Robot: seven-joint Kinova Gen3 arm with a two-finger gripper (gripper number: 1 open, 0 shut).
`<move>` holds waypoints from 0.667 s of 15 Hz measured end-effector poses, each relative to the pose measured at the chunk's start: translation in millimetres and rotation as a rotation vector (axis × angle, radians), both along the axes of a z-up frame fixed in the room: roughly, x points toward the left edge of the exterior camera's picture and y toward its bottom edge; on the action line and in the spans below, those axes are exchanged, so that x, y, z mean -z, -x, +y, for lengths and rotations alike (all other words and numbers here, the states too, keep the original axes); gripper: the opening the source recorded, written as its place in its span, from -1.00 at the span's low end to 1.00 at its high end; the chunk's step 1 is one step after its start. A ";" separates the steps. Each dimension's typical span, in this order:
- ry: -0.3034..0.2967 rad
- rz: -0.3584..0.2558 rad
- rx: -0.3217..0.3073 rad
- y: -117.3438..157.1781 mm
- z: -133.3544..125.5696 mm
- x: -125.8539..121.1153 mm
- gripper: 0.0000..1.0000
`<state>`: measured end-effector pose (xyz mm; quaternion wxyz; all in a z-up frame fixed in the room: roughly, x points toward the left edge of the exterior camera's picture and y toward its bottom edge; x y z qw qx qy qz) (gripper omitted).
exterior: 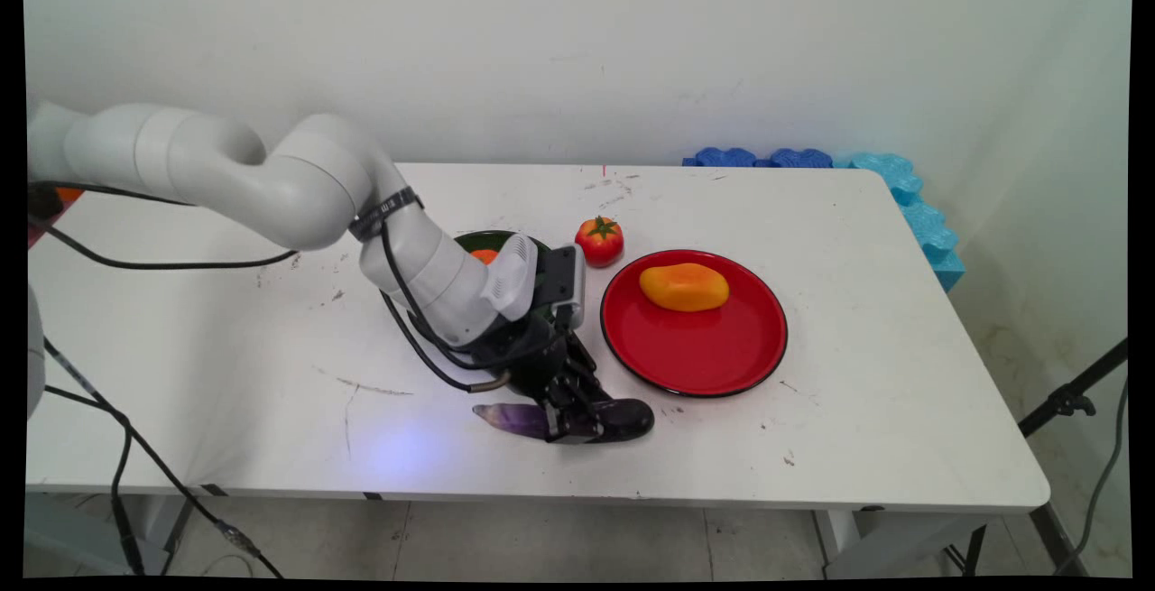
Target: Place the picked object on the table
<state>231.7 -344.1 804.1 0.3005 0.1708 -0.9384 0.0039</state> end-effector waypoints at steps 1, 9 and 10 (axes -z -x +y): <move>-0.002 0.001 0.004 0.4 0.6 3.0 -1.00; -0.001 0.009 0.021 0.8 3.3 14.2 1.00; 0.001 0.012 0.022 1.2 3.3 14.2 1.00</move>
